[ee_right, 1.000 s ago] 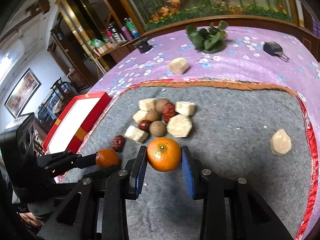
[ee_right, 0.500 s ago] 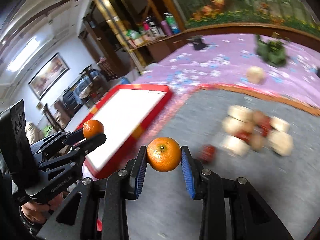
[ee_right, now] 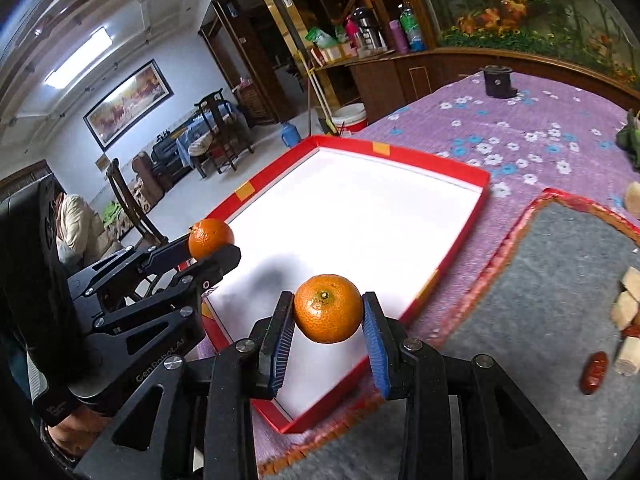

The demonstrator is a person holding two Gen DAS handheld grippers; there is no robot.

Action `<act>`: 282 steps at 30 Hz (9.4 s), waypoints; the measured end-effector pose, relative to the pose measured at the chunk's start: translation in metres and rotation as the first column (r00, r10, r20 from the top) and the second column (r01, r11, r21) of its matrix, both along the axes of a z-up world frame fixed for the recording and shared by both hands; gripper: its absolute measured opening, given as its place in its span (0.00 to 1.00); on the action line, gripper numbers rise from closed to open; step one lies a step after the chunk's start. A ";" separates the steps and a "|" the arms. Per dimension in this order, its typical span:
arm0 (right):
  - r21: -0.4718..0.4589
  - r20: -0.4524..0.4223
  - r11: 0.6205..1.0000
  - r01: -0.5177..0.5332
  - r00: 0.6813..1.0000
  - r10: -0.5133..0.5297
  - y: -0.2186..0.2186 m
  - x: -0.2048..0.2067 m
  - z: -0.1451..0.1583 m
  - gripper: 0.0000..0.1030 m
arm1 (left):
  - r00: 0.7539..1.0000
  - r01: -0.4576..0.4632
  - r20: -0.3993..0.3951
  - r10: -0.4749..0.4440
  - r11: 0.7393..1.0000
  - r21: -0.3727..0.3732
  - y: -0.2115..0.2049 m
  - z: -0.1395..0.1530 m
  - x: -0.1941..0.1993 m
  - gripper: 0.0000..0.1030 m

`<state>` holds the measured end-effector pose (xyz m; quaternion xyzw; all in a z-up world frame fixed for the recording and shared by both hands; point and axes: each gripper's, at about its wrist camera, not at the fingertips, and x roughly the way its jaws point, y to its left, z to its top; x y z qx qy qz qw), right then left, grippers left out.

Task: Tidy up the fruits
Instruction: 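Carry the tangerines into the white tray and open both tools to release them, then grasp a red date with the left tool while the right tool grasps a pale cube, then lower the date and cube into the white tray and open both tools, then move both open tools back over the fruit pile on the felt, then grasp a pale cylinder chunk with the left tool while the right tool grasps another, then carry both pale chunks into the white tray and open both tools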

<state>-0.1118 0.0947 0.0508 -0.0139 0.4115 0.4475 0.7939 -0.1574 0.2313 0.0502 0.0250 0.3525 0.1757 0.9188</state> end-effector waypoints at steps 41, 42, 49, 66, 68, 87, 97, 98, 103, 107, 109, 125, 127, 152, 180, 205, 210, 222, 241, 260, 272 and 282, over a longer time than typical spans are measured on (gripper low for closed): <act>0.042 -0.015 0.914 0.403 0.915 -0.402 -0.227 0.029 0.007 0.48 | 0.979 0.201 -0.028 -0.200 0.979 0.036 -0.108 0.005 0.039 0.67; 0.033 -0.012 0.904 0.426 0.905 -0.426 -0.241 0.028 0.007 0.48 | 0.973 0.228 -0.033 -0.227 0.973 0.032 -0.117 0.004 0.044 0.67; -0.007 -0.018 0.851 0.525 0.851 -0.525 -0.307 0.028 -0.001 0.48 | 0.929 0.363 -0.081 -0.360 0.931 0.026 -0.178 -0.005 0.069 0.67; -0.174 -0.011 0.885 0.432 0.898 -0.441 -0.235 0.098 -0.031 0.40 | 0.858 0.467 -0.189 -0.477 0.879 -0.097 -0.210 -0.030 0.099 0.65; -0.155 -0.016 0.887 0.435 0.897 -0.443 -0.237 0.099 -0.032 0.29 | 0.853 0.473 -0.192 -0.485 0.874 -0.111 -0.213 -0.032 0.101 0.60; -0.023 -0.062 0.902 0.432 0.900 -0.432 -0.251 0.091 -0.019 0.29 | 0.853 0.467 -0.143 -0.502 0.856 -0.220 -0.204 -0.032 0.102 0.19; -0.009 -0.044 0.932 0.362 0.931 -0.362 -0.218 0.072 -0.006 0.29 | 0.876 0.436 -0.095 -0.472 0.862 -0.258 -0.175 -0.019 0.080 0.17; -0.010 -0.042 0.936 0.352 0.935 -0.352 -0.212 0.069 -0.005 0.29 | 0.880 0.434 -0.087 -0.467 0.864 -0.256 -0.172 -0.017 0.077 0.17; -0.016 -0.021 0.952 0.305 0.952 -0.305 -0.181 0.059 0.005 0.29 | 0.901 0.406 -0.062 -0.429 0.885 -0.228 -0.149 -0.006 0.062 0.17; 0.001 -0.004 0.953 0.304 0.953 -0.304 -0.164 0.058 0.011 0.28 | 0.896 0.415 -0.066 -0.439 0.881 -0.229 -0.141 -0.004 0.055 0.17; 0.013 -0.001 0.950 0.311 0.950 -0.311 -0.163 0.060 0.010 0.28 | 0.885 0.434 -0.076 -0.460 0.872 -0.225 -0.142 -0.005 0.053 0.17; 0.088 -0.087 0.916 0.391 0.919 -0.384 -0.205 0.075 -0.007 0.29 | 0.854 0.441 -0.185 -0.487 0.865 -0.239 -0.168 -0.033 0.093 0.27; 0.091 -0.088 0.917 0.389 0.920 -0.381 -0.205 0.074 -0.006 0.29 | 0.858 0.423 -0.179 -0.481 0.860 -0.284 -0.163 -0.038 0.096 0.18; 0.101 -0.076 0.981 0.169 0.984 -0.162 -0.096 0.037 0.012 0.28 | 0.966 0.251 -0.021 -0.257 0.954 -0.162 -0.064 0.002 0.018 0.15; 0.154 -0.096 0.979 0.132 0.988 -0.118 -0.048 0.028 -0.005 0.67 | 0.997 0.069 -0.043 -0.070 0.997 -0.023 -0.028 -0.002 -0.002 0.60; 0.204 -0.120 0.805 0.557 0.830 -0.544 -0.330 0.023 0.036 0.57 | 0.940 0.331 -0.071 -0.334 0.942 -0.053 -0.123 0.009 0.007 0.62; 0.128 -0.252 0.739 0.662 0.742 -0.621 -0.371 0.055 0.017 0.33 | 0.912 0.398 -0.074 -0.402 0.915 -0.072 -0.152 0.012 0.012 0.62; -0.178 -0.137 0.600 0.780 0.584 -0.800 -0.355 0.094 -0.011 0.28 | 0.878 0.465 -0.081 -0.472 0.881 -0.089 -0.180 0.024 0.024 0.62; -0.169 -0.066 0.659 0.733 0.659 -0.749 -0.343 0.096 -0.028 0.17 | 0.815 0.521 -0.171 -0.554 0.829 -0.205 -0.235 -0.026 0.115 0.61; 0.078 -0.296 0.781 0.620 0.762 -0.575 -0.339 0.094 -0.027 0.16 | 0.807 0.522 -0.164 -0.567 0.815 -0.250 -0.243 -0.038 0.129 0.24; 0.123 -0.307 0.815 0.567 0.802 -0.512 -0.321 0.088 -0.027 0.16 | 0.852 0.499 -0.065 -0.519 0.845 -0.192 -0.216 -0.002 0.081 0.25; 0.154 -0.316 0.843 0.515 0.834 -0.452 -0.287 0.082 -0.024 0.16 | 0.907 0.421 0.071 -0.416 0.887 -0.188 -0.151 0.034 0.033 0.25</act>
